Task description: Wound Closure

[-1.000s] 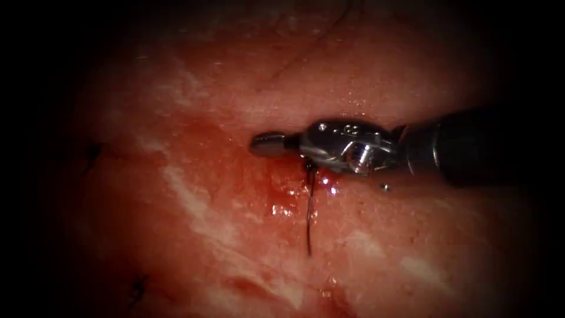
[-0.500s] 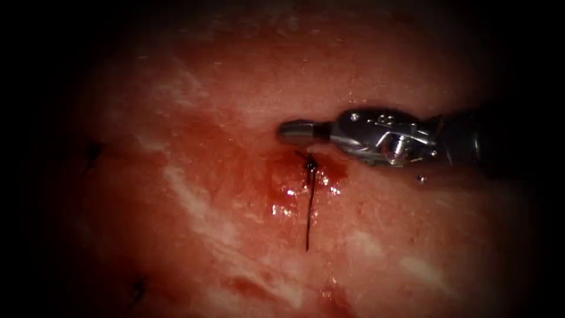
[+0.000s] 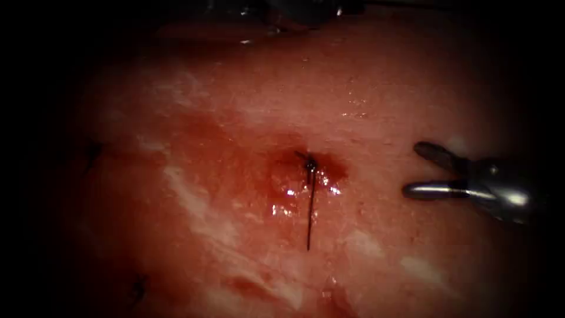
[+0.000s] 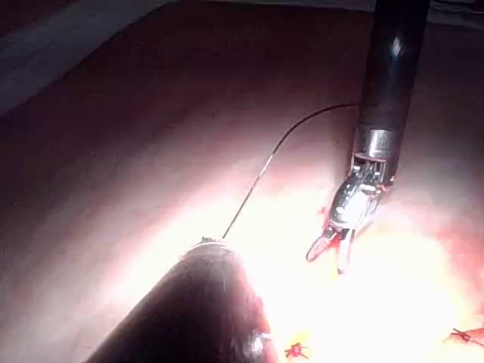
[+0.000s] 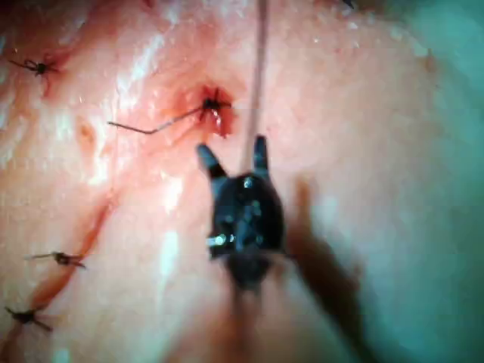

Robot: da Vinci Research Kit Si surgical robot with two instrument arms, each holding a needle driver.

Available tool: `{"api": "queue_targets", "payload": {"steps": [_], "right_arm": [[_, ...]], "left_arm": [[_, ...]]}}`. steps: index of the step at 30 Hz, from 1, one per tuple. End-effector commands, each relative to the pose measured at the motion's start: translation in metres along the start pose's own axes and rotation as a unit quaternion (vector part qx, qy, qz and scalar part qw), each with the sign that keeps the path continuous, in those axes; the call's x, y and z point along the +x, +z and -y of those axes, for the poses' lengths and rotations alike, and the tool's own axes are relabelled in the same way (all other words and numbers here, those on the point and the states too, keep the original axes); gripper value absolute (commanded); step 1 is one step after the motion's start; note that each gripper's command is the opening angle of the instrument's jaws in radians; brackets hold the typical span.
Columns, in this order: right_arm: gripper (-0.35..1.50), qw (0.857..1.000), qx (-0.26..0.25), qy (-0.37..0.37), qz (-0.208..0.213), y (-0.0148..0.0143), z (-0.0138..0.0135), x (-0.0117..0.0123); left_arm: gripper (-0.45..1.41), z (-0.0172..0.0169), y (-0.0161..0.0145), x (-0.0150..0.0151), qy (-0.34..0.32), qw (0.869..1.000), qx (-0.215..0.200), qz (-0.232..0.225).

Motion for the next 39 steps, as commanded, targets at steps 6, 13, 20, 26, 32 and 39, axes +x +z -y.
{"api": "queue_targets", "payload": {"steps": [6, 13, 20, 26, 32, 39], "right_arm": [[1.08, 1.000, 0.004, 0.000, -0.001, 0.0006, 0.0019, -0.0016], [1.08, 1.000, 0.012, -0.005, -0.005, 0.0026, 0.0029, -0.0024], [1.09, 1.000, 0.018, -0.008, -0.004, 0.0037, 0.0037, -0.0029], [1.11, 1.000, 0.018, -0.008, -0.005, 0.0039, 0.0036, -0.0029], [1.13, 1.000, 0.020, -0.010, -0.005, 0.0036, 0.0037, -0.0032], [1.13, 1.000, 0.020, -0.011, -0.005, 0.0036, 0.0040, -0.0034]], "left_arm": [[-0.45, -0.0030, 0.0062, -0.0025, -0.001, 0.999, -0.038, 0.016], [-0.40, -0.0018, 0.0099, -0.0058, -0.010, 0.998, -0.061, 0.015], [0.86, -0.0008, 0.0110, -0.0075, -0.086, 0.994, -0.061, 0.025], [0.99, -0.0010, 0.0087, -0.0064, -0.103, 0.992, -0.067, 0.025], [1.04, 0.0006, 0.0041, -0.0051, -0.123, 0.990, -0.075, 0.005], [1.06, 0.0053, -0.0035, -0.0057, -0.143, 0.986, -0.076, -0.050]]}}
